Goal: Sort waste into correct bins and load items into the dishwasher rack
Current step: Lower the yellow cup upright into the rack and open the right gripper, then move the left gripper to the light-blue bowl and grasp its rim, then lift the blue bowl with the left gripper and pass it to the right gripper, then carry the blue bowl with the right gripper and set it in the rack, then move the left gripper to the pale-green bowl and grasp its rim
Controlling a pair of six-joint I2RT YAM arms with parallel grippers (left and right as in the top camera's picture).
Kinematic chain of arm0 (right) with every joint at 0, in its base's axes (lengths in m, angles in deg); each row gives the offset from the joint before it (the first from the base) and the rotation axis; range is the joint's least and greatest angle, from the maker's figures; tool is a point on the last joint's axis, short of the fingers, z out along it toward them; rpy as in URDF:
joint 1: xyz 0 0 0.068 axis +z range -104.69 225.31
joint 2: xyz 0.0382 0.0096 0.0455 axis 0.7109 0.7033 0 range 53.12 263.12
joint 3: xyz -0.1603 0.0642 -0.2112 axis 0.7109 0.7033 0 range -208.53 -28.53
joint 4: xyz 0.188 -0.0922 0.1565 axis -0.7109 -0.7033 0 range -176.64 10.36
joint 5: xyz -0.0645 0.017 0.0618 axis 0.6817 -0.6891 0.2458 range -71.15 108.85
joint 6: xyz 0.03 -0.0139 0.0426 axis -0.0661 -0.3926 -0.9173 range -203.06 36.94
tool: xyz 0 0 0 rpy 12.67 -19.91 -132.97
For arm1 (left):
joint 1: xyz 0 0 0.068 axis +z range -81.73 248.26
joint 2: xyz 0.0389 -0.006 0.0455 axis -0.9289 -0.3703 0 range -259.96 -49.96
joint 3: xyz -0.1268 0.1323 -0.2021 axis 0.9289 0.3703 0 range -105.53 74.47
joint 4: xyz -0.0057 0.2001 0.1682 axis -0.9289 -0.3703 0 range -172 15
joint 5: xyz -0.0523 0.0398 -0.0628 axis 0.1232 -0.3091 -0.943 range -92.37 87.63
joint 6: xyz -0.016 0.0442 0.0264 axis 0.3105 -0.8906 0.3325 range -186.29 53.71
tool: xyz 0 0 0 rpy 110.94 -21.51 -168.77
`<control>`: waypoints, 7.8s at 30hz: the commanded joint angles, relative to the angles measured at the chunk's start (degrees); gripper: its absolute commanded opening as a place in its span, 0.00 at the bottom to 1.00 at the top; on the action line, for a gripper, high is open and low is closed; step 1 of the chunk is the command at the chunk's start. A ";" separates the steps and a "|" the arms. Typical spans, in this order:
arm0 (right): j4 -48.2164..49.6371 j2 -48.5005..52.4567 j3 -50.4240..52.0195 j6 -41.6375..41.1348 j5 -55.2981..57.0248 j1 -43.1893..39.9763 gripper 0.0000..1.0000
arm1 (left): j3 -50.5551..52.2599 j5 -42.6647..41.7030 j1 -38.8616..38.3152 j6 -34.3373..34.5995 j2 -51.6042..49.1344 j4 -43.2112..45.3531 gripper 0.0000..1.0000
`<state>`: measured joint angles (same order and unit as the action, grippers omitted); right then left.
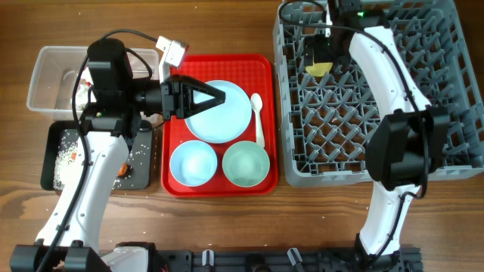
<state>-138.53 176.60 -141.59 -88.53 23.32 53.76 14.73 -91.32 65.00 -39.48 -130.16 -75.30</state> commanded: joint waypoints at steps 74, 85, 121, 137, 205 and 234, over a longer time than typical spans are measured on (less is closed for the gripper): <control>-7.48 -26.29 19.98 4.22 -28.55 24.11 0.82 | 2.71 83.91 -17.81 0.90 14.19 -51.54 0.04; -5.44 -22.53 19.98 2.99 -27.12 27.78 0.81 | 2.71 82.68 -18.01 0.90 14.21 -50.25 0.04; 10.54 -22.29 16.83 -3.45 10.91 17.57 0.04 | -7.34 85.83 -17.73 -2.58 22.75 -47.76 1.00; 47.76 -19.06 17.03 28.98 34.80 -1.79 0.04 | -7.34 85.83 -17.73 -2.58 21.70 -48.17 1.00; 27.61 -3.63 17.07 23.69 47.98 4.31 0.95 | -7.34 85.83 -17.73 -2.58 21.70 -48.19 1.00; -0.66 -20.57 17.07 6.82 -18.10 -8.85 0.04 | -7.34 85.83 -17.73 -2.58 21.70 -48.33 1.00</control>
<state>-137.02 157.06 -124.56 -81.58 10.07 44.64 7.95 -6.47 47.21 -41.60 -108.41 -123.65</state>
